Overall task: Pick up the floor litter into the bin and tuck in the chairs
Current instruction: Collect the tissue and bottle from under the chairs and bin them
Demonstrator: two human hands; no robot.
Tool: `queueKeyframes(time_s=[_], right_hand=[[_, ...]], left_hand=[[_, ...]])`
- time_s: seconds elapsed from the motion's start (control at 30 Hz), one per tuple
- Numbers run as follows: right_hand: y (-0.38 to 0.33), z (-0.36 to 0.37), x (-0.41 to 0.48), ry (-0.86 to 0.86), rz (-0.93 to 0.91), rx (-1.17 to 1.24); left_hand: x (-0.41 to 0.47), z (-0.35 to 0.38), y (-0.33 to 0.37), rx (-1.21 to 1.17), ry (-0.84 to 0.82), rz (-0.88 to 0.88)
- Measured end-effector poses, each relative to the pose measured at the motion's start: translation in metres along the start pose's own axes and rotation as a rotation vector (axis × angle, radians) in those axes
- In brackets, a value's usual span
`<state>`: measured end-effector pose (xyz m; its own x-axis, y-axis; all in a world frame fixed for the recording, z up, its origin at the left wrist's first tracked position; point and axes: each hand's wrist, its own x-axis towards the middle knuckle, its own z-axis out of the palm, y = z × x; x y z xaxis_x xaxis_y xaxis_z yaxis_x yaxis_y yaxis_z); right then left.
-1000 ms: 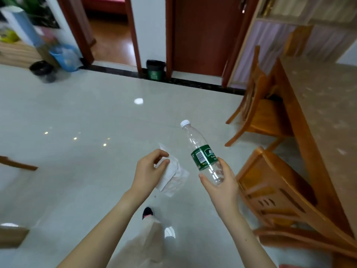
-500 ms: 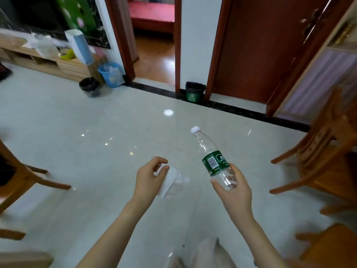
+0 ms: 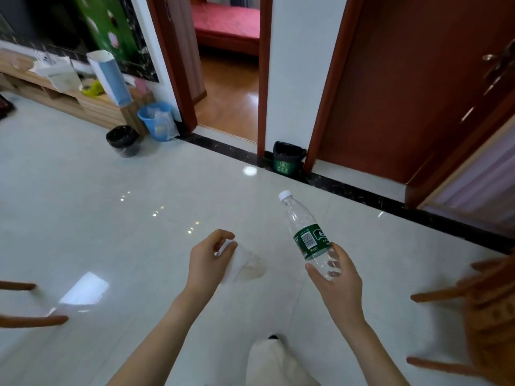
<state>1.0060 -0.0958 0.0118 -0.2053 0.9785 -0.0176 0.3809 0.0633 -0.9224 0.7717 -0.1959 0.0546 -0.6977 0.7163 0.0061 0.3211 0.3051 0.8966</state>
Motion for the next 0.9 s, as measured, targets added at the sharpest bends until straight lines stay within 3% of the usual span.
queueKeyframes(time_s=[0.17, 0.43, 0.77, 0.9], right_hand=[[-0.017, 0.012, 0.12, -0.06, -0.018, 0.002], [-0.002, 0.058, 0.274, -0.052, 0.038, -0.021], [-0.045, 0.111, 0.505, 0.085, 0.006, 0.026], [-0.05, 0.117, 0.579, 0.114, 0.029, 0.012]], left_hand=[[0.1, 0.033, 0.026, 0.036, 0.026, 0.0], [0.256, 0.106, 0.007, 0.053, -0.045, -0.07], [0.524, 0.171, 0.055, 0.059, -0.119, 0.113], [0.605, 0.2, 0.075, 0.038, -0.142, 0.111]])
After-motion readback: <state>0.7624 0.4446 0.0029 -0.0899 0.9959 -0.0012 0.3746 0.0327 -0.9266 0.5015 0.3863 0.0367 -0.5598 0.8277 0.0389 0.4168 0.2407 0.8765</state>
